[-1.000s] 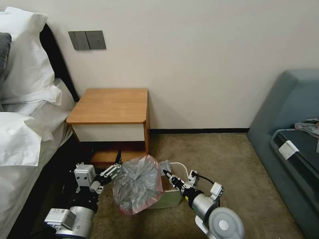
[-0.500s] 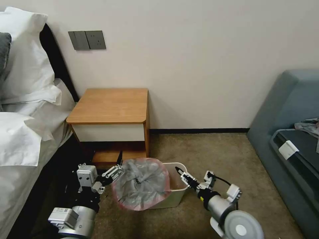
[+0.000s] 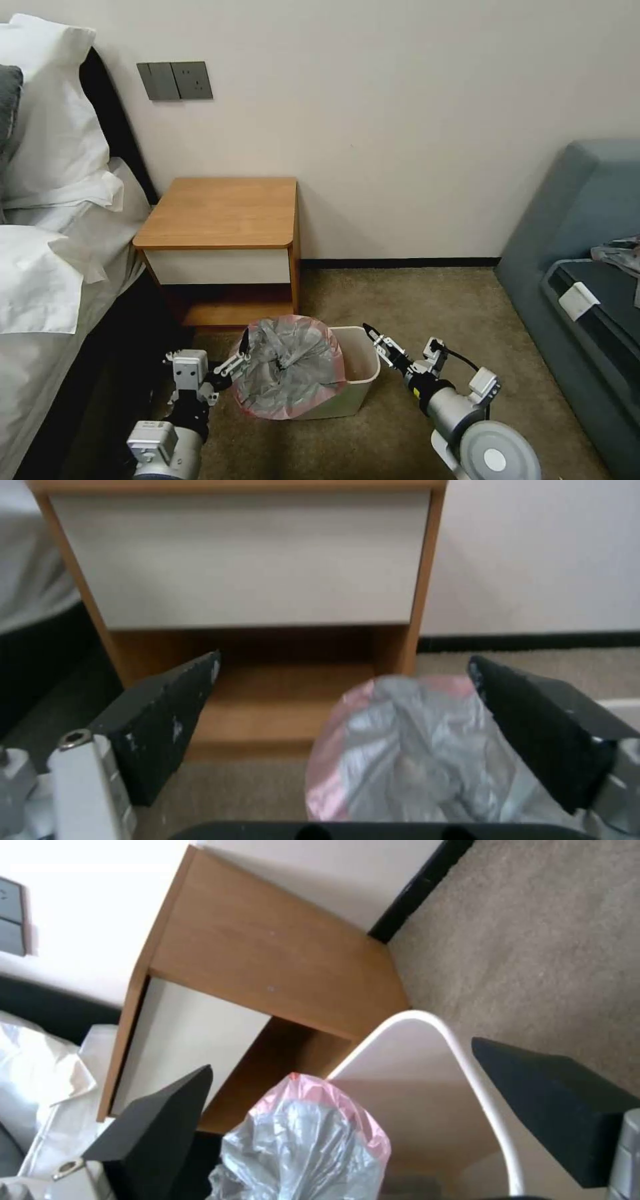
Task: Pick up the garbage bag from the table and place it over the trash can.
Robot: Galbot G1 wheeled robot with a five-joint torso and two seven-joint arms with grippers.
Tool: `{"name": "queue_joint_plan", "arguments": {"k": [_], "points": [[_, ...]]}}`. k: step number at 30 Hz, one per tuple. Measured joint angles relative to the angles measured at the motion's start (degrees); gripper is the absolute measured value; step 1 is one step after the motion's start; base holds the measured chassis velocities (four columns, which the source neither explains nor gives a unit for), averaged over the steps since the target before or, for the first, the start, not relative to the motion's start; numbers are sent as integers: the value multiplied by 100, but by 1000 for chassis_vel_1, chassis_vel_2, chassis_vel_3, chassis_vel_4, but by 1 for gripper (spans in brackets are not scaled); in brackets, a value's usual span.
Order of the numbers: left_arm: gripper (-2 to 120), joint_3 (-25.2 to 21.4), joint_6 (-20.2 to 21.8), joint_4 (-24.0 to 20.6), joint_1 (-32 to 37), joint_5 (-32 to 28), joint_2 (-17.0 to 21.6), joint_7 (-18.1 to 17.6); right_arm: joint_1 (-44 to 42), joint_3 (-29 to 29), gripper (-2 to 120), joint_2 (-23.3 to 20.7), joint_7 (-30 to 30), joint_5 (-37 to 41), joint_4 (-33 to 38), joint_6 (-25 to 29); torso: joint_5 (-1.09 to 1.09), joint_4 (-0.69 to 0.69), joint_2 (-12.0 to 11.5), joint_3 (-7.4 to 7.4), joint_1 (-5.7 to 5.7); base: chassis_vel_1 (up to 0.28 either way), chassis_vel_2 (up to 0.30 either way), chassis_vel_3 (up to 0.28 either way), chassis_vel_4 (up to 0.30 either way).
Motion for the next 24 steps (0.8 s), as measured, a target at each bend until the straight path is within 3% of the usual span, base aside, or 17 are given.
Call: {"name": "queue_joint_plan", "arguments": {"k": [9,15,24], "points": [[66,473,240,361,-52,122,-23,-257,33,44,100,-13,-74,-32,-114,29,0,0,0,0,0,0,0,0,0],[66,624,444,580,-180,99,-30,-618,19,54,100,-33,-106,-48,-176,75,0,0,0,0,0,0,0,0,0],[70,669,525,814,-328,-39,-1,-686,25,4,100,-23,-123,-109,-203,118,0,0,0,0,0,0,0,0,0]]}}
